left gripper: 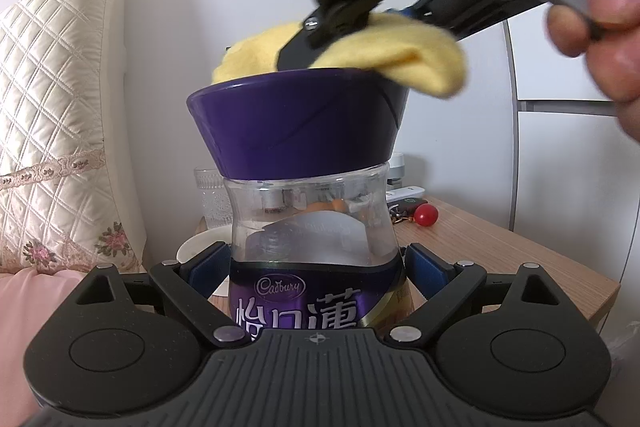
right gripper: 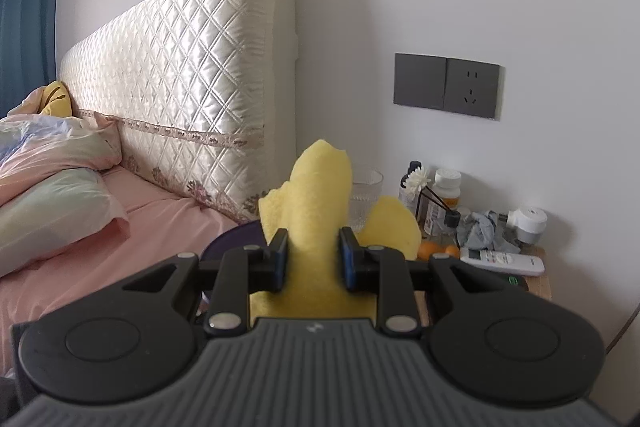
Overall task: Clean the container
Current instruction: 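Wipe the purple lid with the cloth in the right tool, left tool holding the jar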
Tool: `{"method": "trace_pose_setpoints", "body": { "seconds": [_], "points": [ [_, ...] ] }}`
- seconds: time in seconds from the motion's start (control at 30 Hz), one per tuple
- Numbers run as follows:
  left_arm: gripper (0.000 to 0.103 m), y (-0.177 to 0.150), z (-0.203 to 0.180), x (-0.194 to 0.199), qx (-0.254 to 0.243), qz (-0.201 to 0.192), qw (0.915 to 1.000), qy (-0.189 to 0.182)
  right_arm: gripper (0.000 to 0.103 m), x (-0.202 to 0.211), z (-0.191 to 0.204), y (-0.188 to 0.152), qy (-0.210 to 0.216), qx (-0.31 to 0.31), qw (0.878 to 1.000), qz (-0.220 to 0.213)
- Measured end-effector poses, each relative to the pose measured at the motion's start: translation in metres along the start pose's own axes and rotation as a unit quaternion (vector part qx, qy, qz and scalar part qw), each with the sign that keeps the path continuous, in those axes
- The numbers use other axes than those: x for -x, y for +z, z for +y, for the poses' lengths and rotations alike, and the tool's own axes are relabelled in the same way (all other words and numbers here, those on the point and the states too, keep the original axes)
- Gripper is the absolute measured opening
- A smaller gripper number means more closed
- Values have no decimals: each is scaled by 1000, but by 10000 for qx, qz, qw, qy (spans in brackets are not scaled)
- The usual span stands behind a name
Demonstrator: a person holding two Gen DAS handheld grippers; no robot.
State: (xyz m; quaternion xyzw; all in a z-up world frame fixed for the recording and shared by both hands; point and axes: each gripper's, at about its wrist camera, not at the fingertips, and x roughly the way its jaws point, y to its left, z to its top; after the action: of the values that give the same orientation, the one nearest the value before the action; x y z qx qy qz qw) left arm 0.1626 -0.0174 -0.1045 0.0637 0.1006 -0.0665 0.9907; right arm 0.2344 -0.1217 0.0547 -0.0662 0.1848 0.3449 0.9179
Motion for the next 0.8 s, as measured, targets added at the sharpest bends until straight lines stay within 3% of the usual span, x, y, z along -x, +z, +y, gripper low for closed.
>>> {"method": "trace_pose_setpoints", "body": {
  "seconds": [0.47, 0.8],
  "points": [
    [95, 0, -2, -1, -19, 16, 10000, 5, 27, 1, 18, 5, 508, -4, 9986, 144],
    [95, 1, -1, 0, -15, 12, 10000, -19, 27, 16, 10, 3, 287, 127, 9992, 248]
  ]
}}
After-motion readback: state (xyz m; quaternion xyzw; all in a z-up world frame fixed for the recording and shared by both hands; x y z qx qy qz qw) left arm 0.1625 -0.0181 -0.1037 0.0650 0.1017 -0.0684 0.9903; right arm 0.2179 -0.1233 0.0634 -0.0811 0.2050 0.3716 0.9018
